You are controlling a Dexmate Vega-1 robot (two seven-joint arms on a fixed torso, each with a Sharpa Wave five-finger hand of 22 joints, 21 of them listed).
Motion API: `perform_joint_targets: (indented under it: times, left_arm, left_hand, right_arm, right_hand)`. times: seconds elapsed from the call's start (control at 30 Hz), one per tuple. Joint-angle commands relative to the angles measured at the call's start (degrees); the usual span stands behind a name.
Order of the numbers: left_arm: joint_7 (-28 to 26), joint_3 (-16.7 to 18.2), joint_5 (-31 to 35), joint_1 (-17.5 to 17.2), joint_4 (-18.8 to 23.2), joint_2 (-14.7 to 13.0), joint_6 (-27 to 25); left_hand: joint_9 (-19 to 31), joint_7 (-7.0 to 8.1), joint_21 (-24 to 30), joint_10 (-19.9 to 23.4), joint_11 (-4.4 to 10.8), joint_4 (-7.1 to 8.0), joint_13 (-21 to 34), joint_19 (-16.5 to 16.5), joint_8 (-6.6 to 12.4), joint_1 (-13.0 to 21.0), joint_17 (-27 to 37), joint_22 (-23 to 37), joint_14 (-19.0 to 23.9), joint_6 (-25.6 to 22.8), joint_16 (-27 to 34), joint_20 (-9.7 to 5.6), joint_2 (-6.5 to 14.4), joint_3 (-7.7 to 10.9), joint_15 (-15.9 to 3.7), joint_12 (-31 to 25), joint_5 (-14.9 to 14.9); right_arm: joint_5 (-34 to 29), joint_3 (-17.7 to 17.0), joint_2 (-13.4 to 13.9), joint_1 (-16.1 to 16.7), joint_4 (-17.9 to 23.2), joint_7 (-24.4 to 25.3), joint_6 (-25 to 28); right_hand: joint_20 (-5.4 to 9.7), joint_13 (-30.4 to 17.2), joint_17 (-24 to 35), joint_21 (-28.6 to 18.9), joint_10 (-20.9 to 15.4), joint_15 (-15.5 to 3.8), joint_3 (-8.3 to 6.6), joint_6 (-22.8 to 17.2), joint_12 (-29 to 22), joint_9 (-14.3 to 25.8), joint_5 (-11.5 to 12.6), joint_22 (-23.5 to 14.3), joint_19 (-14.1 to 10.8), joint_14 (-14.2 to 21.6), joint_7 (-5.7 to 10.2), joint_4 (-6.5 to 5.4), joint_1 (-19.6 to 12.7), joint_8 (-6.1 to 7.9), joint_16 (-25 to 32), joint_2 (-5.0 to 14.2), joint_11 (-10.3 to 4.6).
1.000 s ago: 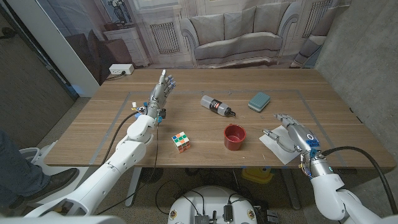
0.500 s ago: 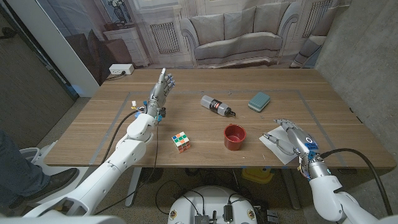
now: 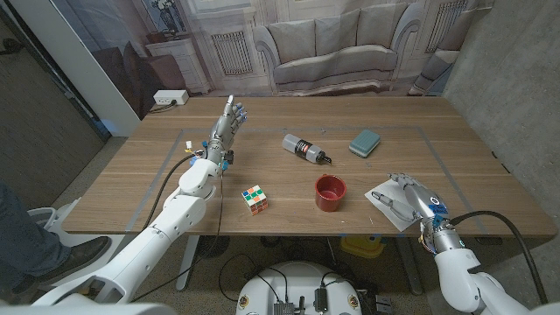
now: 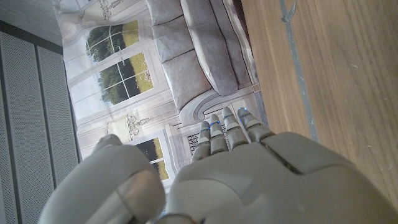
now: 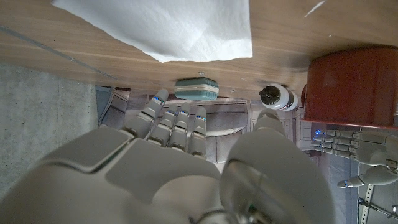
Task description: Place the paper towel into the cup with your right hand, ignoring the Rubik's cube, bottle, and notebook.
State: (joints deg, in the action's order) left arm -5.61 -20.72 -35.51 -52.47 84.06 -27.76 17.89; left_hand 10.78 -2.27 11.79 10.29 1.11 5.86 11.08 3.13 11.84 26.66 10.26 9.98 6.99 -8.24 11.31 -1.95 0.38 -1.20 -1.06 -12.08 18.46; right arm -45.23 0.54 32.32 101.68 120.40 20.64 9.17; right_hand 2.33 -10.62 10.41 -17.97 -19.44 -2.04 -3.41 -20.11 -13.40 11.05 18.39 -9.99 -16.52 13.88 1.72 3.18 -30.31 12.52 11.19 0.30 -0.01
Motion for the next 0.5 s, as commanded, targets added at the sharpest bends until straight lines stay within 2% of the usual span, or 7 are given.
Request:
perform_joint_targets:
  times: [0.03,0.2,0.5]
  left_arm:
    - [0.4,0.0,-0.2,0.3,-0.6,0.1,0.0]
    - [0.4,0.1,-0.4,0.2,-0.7,0.0,-0.1]
    - [0.4,0.0,-0.3,0.7,-0.9,-0.2,-0.7]
  left_hand:
    - [0.2,0.07,-0.3,0.3,0.13,0.02,0.0,0.5,-0.13,0.1,0.3,0.3,0.6,-0.3,-0.3,0.35,0.0,-0.37,0.2,0.1,0.1]
    - [0.2,0.04,-0.3,0.4,0.07,0.02,0.1,0.5,-0.12,0.1,0.3,0.3,0.6,-0.3,-0.3,0.37,0.0,-0.41,0.19,0.1,0.1]
    - [0.2,0.18,-0.3,0.4,0.26,0.02,0.1,0.5,-0.1,0.2,0.3,0.3,0.7,-0.4,-0.2,0.43,0.1,-0.5,0.22,0.1,0.0]
  right_arm:
    - [-1.1,2.0,1.4,-0.7,1.0,-3.1,5.0]
    - [-0.3,2.3,1.7,-1.2,0.8,-4.3,6.8]
    - [1.2,2.9,2.2,-2.2,-0.2,-4.1,7.9]
  right_hand:
    - [2.78,-0.2,0.0,0.5,-0.5,-1.69,-0.27,-0.8,-0.1,0.1,0.3,-0.2,-0.6,0.1,-0.16,0.66,-0.6,0.44,-0.4,0.26,0.39]
    - [2.6,-0.2,0.1,0.8,0.0,-1.33,-0.42,-0.5,0.2,0.1,0.3,-0.3,-0.5,-0.1,-0.06,0.86,-0.9,0.19,-0.4,0.43,0.82]
    - [2.42,-0.2,0.1,1.0,0.2,-1.13,-0.69,-0.3,0.3,0.1,0.3,-0.3,-0.5,-0.2,-0.14,1.09,-1.4,-0.04,-0.4,0.79,0.71]
